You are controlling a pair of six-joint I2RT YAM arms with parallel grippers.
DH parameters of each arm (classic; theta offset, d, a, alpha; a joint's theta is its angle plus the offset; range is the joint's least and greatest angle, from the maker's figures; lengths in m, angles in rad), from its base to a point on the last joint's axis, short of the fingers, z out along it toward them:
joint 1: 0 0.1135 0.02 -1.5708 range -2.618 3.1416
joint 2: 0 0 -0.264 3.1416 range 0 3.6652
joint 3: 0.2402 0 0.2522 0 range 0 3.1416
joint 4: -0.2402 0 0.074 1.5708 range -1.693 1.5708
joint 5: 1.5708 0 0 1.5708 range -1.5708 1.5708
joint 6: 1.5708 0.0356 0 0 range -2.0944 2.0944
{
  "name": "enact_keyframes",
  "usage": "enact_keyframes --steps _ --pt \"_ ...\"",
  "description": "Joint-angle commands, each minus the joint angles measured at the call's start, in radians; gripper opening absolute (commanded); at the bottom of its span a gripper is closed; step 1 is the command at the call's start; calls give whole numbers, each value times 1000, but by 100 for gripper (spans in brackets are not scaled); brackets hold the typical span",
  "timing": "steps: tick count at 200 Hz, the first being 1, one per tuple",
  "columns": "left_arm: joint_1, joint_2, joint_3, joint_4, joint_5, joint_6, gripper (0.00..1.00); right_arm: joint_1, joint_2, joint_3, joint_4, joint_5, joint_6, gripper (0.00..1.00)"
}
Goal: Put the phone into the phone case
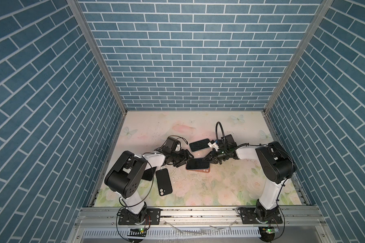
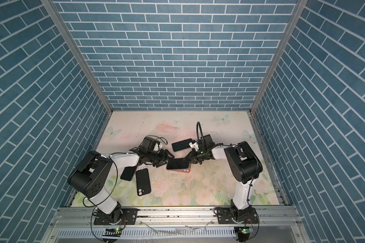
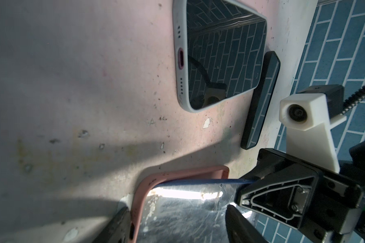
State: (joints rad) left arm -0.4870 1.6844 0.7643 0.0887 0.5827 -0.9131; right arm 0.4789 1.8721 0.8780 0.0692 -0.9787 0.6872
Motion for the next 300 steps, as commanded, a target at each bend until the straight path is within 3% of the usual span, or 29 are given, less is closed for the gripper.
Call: enact_keyframes --steps 1,35,132,239,300 --pt "-19 43 -3 -9 19 -7 73 72 62 -37 -146 303 -78 0" --pt "-19 43 0 -10 19 -7 73 75 9 -53 -155 397 -110 6" --pt "-19 24 -13 0 9 -13 73 79 -70 -11 -224 463 -146 33" --pt "-18 27 -17 25 9 -26 72 126 -175 105 -498 662 -306 59" --pt "-19 19 -15 26 8 -23 72 149 -270 116 -561 763 -318 62"
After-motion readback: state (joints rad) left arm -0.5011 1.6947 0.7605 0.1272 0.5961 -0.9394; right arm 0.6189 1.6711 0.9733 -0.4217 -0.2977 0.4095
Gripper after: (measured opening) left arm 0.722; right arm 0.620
